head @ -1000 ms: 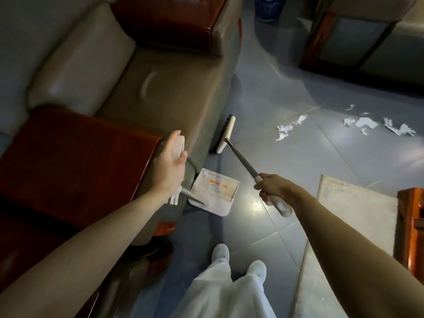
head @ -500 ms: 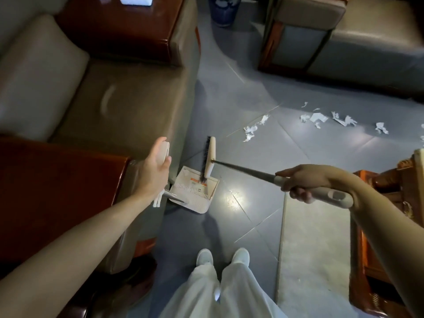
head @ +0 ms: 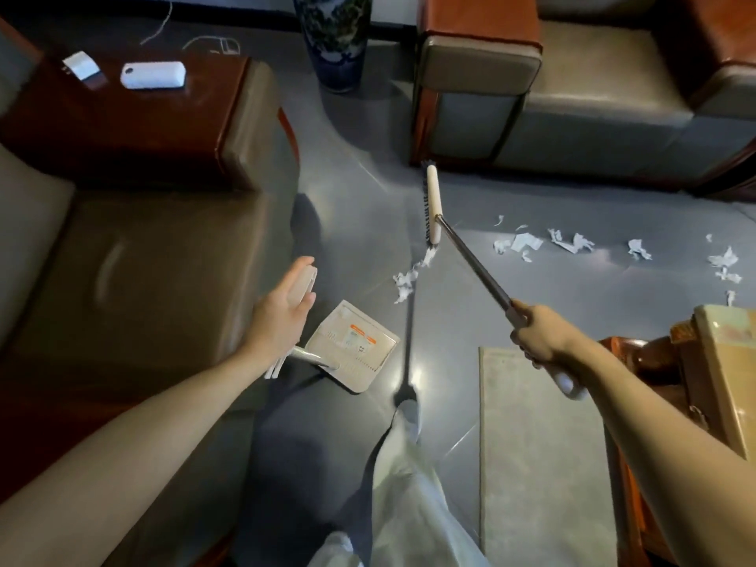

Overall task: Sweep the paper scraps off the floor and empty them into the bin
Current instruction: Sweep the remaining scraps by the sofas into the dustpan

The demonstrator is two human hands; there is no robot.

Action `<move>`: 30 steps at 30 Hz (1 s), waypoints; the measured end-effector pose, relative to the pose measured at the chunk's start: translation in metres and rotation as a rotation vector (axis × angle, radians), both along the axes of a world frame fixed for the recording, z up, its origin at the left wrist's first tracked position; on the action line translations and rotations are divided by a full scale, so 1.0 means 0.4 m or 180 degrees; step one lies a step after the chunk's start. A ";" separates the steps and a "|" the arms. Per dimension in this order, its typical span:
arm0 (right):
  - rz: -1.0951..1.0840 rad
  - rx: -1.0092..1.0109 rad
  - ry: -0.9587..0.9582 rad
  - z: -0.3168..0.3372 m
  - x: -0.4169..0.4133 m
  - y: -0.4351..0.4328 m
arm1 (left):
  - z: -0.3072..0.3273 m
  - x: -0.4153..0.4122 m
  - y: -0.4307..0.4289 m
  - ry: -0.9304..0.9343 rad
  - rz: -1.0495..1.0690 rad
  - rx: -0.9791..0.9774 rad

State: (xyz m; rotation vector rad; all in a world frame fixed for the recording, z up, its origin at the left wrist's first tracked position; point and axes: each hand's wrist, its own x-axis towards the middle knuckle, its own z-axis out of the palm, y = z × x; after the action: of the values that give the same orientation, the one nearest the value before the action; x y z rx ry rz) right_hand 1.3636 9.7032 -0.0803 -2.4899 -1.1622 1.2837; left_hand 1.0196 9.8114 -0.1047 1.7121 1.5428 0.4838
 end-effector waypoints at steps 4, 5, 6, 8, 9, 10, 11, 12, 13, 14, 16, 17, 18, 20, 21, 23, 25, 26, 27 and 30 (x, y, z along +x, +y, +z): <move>0.0222 -0.0150 -0.0353 -0.043 0.135 0.148 | -0.017 0.124 0.117 0.0082 -0.0101 -0.0095; 0.0331 -0.0209 -0.0445 -0.053 0.160 0.187 | -0.019 0.148 0.146 0.0104 -0.0112 -0.0110; 0.0425 -0.0267 -0.0528 -0.060 0.179 0.222 | -0.021 0.168 0.175 0.0123 -0.0117 -0.0129; 0.0562 -0.0412 -0.0626 -0.071 0.204 0.280 | -0.021 0.197 0.227 0.0089 -0.0099 -0.0164; 0.0625 -0.0509 -0.0646 -0.076 0.209 0.299 | -0.022 0.208 0.248 0.0038 -0.0090 -0.0151; 0.0654 -0.0615 -0.0625 -0.080 0.209 0.310 | -0.023 0.218 0.263 -0.0014 -0.0080 -0.0125; 0.0656 -0.0737 -0.0563 -0.084 0.206 0.315 | -0.025 0.230 0.274 -0.0059 -0.0062 -0.0087; 0.0642 -0.0871 -0.0450 -0.088 0.201 0.316 | -0.027 0.244 0.285 -0.0090 -0.0052 -0.0043; 0.0629 -0.1000 -0.0296 -0.092 0.193 0.310 | -0.030 0.260 0.297 -0.0100 -0.0075 -0.0006; 0.0618 -0.1126 -0.0127 -0.092 0.184 0.300 | -0.033 0.274 0.310 -0.0103 -0.0127 0.0011; 0.0651 -0.1344 0.0026 -0.080 0.161 0.274 | -0.032 0.301 0.346 -0.0112 -0.0285 0.0014; 0.0710 -0.1443 0.0011 -0.068 0.149 0.260 | -0.030 0.312 0.366 -0.0116 -0.0353 0.0007; 0.0721 -0.1502 0.0037 -0.052 0.141 0.251 | -0.027 0.323 0.387 -0.0128 -0.0380 -0.0006; 0.0577 -0.1570 0.0372 -0.004 0.135 0.248 | -0.024 0.344 0.424 -0.0174 -0.0384 -0.0041; 0.0506 -0.1629 0.0540 0.025 0.140 0.250 | -0.024 0.355 0.439 -0.0218 -0.0399 -0.0051; 0.0406 -0.1691 0.0666 0.084 0.162 0.249 | -0.023 0.370 0.463 -0.0294 -0.0524 -0.0037; 0.0134 -0.1658 0.0736 0.133 0.187 0.237 | -0.024 0.374 0.487 -0.0258 -0.0746 -0.0013; -0.0012 -0.1610 0.0754 0.154 0.198 0.229 | -0.025 0.376 0.501 -0.0211 -0.0871 0.0019; -0.0086 -0.1545 0.0756 0.170 0.206 0.223 | -0.024 0.376 0.511 -0.0160 -0.0965 0.0051; -0.0347 -0.1322 0.0779 0.202 0.234 0.205 | -0.006 0.412 0.547 -0.0145 -0.1206 0.0085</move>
State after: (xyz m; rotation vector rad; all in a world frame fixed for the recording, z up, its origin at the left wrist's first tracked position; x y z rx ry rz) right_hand 1.4570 9.7853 0.0005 -2.5115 -0.7554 1.8938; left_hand 1.1843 10.0300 -0.1072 1.9428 1.1457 0.3448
